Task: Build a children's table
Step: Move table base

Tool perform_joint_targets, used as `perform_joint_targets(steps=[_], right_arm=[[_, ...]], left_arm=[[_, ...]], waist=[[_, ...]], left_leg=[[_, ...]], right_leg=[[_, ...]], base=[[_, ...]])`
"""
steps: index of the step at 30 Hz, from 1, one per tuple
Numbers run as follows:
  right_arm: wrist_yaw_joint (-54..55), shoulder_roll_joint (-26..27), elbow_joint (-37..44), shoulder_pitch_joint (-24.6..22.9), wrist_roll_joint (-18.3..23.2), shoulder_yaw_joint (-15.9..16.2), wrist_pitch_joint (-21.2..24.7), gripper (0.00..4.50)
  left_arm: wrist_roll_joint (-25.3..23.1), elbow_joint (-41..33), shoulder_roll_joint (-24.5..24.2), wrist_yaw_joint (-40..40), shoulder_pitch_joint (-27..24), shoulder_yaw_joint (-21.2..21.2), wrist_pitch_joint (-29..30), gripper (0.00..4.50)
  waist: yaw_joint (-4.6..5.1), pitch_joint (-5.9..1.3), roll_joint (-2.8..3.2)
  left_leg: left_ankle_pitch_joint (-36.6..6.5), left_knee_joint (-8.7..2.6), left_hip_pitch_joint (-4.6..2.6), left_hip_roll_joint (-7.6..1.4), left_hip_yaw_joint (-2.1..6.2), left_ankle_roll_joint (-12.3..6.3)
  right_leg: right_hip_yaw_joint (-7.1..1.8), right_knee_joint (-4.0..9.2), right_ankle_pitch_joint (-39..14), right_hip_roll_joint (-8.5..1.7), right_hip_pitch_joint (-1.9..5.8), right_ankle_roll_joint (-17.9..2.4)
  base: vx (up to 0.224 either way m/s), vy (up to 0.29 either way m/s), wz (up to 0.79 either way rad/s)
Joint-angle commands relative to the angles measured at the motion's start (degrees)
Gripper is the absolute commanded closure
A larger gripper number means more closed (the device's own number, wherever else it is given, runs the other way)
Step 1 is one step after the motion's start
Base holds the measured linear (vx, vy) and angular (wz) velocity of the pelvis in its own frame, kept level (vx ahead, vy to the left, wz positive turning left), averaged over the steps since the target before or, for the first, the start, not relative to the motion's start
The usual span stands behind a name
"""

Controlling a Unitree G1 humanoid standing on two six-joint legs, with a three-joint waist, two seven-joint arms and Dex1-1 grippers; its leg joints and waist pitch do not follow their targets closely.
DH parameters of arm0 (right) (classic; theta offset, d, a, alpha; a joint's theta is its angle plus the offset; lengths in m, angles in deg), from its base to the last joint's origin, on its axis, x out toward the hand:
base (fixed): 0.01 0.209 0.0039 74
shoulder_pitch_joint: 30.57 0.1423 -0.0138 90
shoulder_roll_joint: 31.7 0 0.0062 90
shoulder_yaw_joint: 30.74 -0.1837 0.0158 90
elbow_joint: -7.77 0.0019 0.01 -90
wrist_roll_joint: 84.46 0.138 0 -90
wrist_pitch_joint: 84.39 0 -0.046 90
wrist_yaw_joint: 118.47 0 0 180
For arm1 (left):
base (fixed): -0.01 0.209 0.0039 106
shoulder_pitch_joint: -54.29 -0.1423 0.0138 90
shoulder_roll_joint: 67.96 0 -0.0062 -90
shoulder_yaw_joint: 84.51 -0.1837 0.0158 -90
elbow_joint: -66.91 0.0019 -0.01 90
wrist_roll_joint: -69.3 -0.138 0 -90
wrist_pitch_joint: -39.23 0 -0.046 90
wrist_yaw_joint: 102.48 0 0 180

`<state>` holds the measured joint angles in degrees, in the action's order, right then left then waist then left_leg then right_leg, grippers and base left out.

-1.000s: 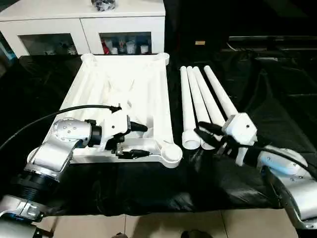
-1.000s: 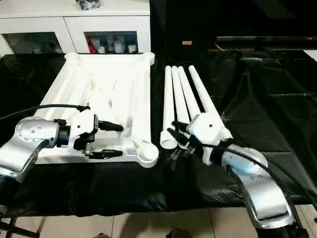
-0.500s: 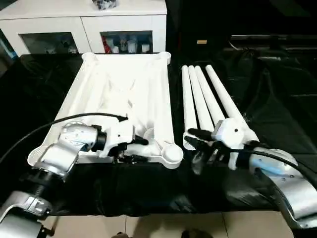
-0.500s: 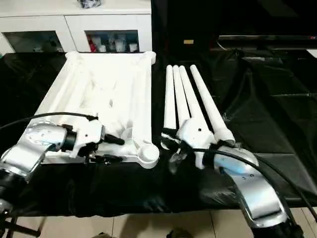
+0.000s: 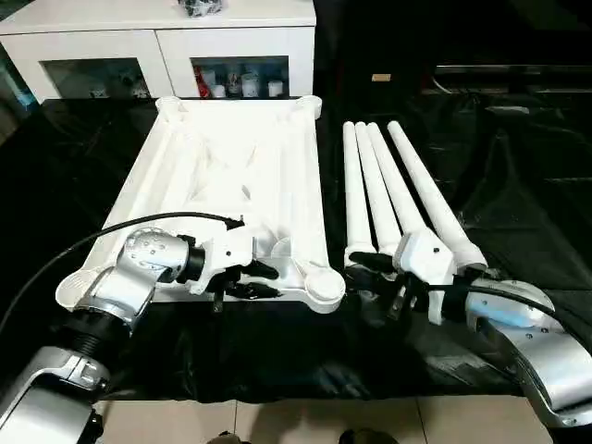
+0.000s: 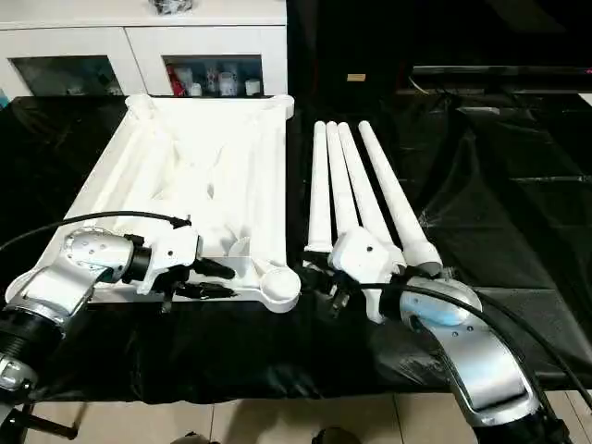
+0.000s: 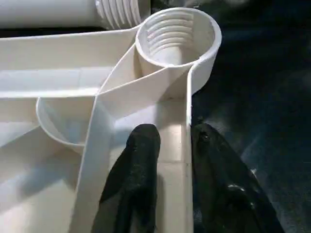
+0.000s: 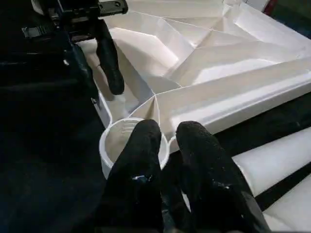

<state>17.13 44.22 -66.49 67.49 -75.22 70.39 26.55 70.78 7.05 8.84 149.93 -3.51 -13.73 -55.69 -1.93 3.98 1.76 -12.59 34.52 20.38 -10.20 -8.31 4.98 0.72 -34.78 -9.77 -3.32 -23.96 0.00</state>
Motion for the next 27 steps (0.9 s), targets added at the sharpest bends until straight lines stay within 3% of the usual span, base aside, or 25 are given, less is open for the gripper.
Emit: perform_joint_targets(steps=[1, 10, 16, 23, 24, 27], right_arm=[[-1.05, -0.67, 1.60, -0.41, 1.08, 0.10, 1.23, 3.40], [-1.82, -1.27, 1.83, -0.66, 1.33, 0.33, 1.32, 2.70], [-1.84, -1.19, 1.83, -0.85, 1.13, 0.12, 1.29, 2.22], [-0.75, -1.09, 1.64, -1.22, 0.45, -0.42, 0.54, 1.63], [-0.66, -1.05, 1.50, -1.27, 0.39, -0.47, 0.41, 1.54], [-0.54, -0.91, 1.20, -1.26, 0.24, -0.50, 0.18, 1.27]], left_arm=[[-0.18, 0.19, -0.15, 0.49, 1.36, -0.29, 0.82, 3.67], [-0.07, -0.36, -0.62, 2.40, 0.98, -0.42, 1.38, 4.45], [0.16, -1.58, -1.37, 2.39, 0.09, 0.52, 2.07, 4.50], [2.86, -9.87, -2.82, -0.27, -3.72, 4.39, 6.06, 4.50], [3.61, -13.07, -3.00, -1.07, -5.16, 5.16, 7.77, 4.50], [4.64, -18.63, -3.30, -2.41, -7.80, 5.97, 10.44, 4.50]], waist=[[-0.08, -2.82, -0.02], [-0.14, -2.90, 0.04], [-0.13, -2.90, 0.28], [0.02, -3.28, 0.29], [0.04, -3.20, -0.03], [0.04, -3.22, 0.24]], left_leg=[[-12.03, -4.83, 0.24, -1.76, -0.18, -0.77], [-11.17, -4.82, 0.29, -1.84, -0.19, -1.01], [-11.86, -4.94, 0.29, -1.90, -0.08, -0.68], [-9.11, -4.62, 0.46, -1.90, -0.16, -1.11], [-8.89, -4.62, 0.44, -1.81, -0.28, -1.49], [-8.57, -4.65, 0.40, -1.99, -0.23, -1.65]], right_leg=[[-2.05, 4.41, -15.30, -3.29, 3.36, -12.15], [-2.04, 4.27, -13.34, -3.34, 3.36, -12.91], [-2.05, 4.34, -14.58, -3.38, 3.33, -12.53], [-1.97, 3.78, -9.57, -3.34, 3.72, -13.86], [-1.91, 3.96, -9.62, -3.18, 3.59, -13.85], [-1.88, 3.74, -9.15, -3.29, 3.64, -14.28]], base=[[0.000, 0.000, 0.00], [0.000, 0.000, 0.00], [0.000, 0.000, 0.00], [0.000, 0.000, 0.00], [0.000, 0.000, 0.00], [0.000, 0.000, 0.00]])
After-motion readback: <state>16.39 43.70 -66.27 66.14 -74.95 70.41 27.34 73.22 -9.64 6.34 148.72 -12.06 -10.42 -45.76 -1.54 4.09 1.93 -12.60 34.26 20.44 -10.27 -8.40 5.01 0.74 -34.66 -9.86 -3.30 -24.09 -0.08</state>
